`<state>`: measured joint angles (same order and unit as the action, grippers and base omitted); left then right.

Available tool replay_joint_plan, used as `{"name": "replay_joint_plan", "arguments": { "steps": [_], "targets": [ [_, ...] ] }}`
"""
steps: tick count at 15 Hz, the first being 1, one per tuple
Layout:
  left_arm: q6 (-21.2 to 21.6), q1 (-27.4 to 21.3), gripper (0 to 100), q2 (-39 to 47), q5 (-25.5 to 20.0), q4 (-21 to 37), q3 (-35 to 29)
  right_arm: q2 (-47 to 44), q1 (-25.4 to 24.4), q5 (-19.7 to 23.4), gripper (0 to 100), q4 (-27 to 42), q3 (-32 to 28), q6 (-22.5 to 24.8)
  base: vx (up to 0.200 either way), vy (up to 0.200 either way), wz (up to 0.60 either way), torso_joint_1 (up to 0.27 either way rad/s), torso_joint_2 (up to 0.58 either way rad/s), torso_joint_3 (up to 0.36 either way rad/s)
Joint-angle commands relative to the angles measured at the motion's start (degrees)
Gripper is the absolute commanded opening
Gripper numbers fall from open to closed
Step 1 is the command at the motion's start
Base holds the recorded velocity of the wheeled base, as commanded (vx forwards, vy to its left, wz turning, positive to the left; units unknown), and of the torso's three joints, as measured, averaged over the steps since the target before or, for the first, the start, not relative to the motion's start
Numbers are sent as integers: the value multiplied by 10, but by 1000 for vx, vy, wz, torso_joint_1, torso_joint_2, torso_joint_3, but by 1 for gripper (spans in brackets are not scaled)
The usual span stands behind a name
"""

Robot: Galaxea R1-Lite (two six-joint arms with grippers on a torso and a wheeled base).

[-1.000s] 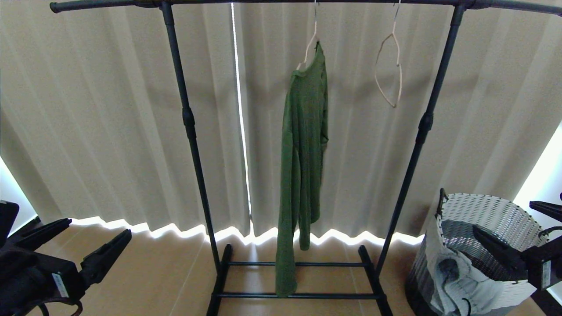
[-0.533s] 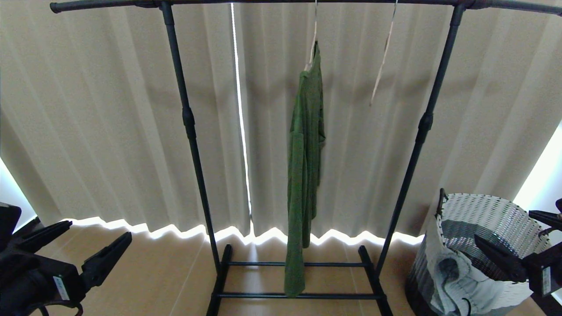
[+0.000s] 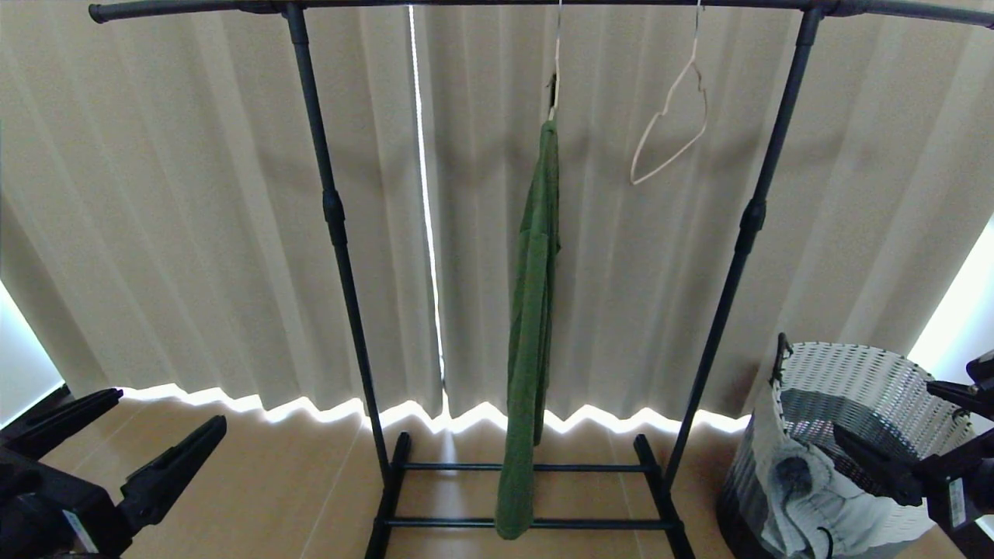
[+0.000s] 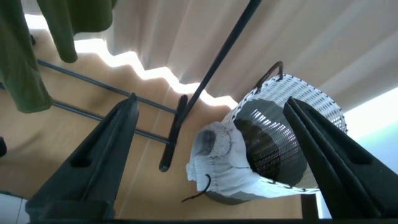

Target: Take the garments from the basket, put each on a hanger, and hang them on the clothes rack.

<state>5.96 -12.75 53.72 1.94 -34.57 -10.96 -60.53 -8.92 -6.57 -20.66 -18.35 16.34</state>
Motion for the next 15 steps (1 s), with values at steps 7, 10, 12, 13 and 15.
{"name": "replay_joint_plan", "arguments": {
  "steps": [7, 10, 12, 13, 15],
  "targets": [
    [1, 1, 100, -4, 1, 1, 5, 1, 0, -1, 100, -2, 7, 0, 0, -143, 0, 2, 2, 2],
    [2, 1, 100, -4, 1, 1, 7, 1, 0, -3, 100, -1, 8, 1, 0, -200, 0, 2, 2, 2],
    [2, 1, 100, -5, 1, 0, 8, 1, 0, -5, 100, 0, 8, 1, 0, -200, 0, -2, -2, 7],
    [2, 1, 100, -5, 0, 0, 8, 1, 0, -5, 100, 0, 9, 2, 0, -200, 0, 2, 2, 2],
    [4, 0, 100, -6, 0, -1, 11, 0, 9, -7, 100, 0, 13, 4, 0, -200, 0, -2, -2, -2]
  ]
}}
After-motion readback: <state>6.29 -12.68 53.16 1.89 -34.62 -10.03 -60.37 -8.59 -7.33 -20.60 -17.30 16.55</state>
